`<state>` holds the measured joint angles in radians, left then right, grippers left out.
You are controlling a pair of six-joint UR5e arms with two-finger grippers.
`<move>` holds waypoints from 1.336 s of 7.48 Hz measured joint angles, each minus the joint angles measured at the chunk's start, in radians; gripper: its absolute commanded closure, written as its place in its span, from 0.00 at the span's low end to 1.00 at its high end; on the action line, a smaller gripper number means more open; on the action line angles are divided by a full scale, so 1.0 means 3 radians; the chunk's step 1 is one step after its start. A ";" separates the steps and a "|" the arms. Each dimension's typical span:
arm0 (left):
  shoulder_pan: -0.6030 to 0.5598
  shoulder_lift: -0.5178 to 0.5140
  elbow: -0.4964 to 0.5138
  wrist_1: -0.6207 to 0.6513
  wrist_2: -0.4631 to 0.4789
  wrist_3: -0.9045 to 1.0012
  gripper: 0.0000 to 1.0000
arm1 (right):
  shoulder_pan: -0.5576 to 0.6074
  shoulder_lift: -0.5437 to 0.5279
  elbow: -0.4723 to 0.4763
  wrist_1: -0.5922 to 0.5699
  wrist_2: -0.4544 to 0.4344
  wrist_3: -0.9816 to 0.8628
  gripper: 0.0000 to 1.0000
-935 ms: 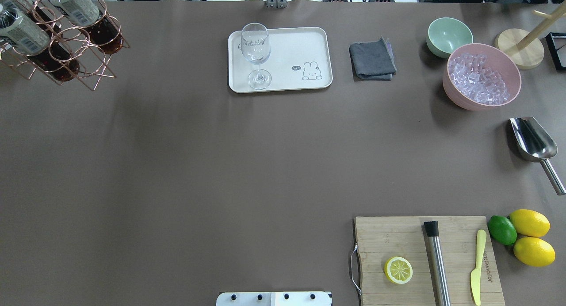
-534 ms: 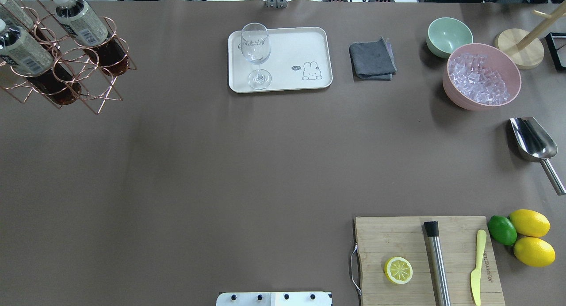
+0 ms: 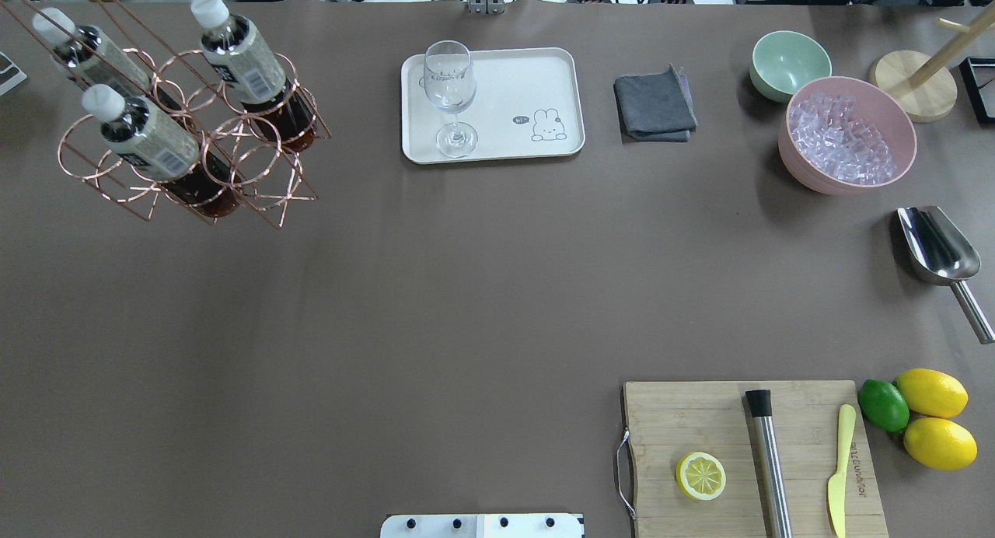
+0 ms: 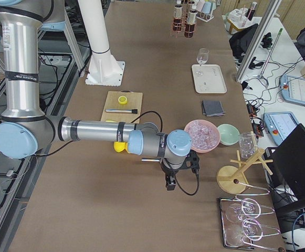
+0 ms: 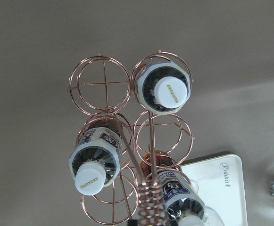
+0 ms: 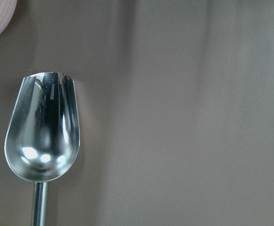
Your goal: Take tea from basket to plate
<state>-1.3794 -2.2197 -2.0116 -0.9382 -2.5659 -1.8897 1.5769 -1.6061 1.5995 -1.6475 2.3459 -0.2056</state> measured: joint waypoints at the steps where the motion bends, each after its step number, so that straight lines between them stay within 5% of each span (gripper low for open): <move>1: 0.0191 -0.0009 -0.0090 -0.0092 -0.0001 -0.0281 1.00 | 0.0000 0.0000 0.0001 0.0000 0.0003 0.0000 0.00; 5: 0.0841 -0.0072 -0.0221 -0.0810 0.0087 -0.1503 1.00 | 0.0000 -0.0005 0.0004 -0.0002 0.0043 0.0000 0.00; 10: 0.1689 -0.0169 -0.0235 -0.1442 0.0660 -0.2554 1.00 | 0.0000 -0.0025 0.0057 -0.0004 0.0050 0.0000 0.00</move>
<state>-0.8727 -2.2703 -2.0821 -1.3707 -2.3679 -2.6558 1.5769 -1.6136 1.6166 -1.6486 2.3610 -0.2055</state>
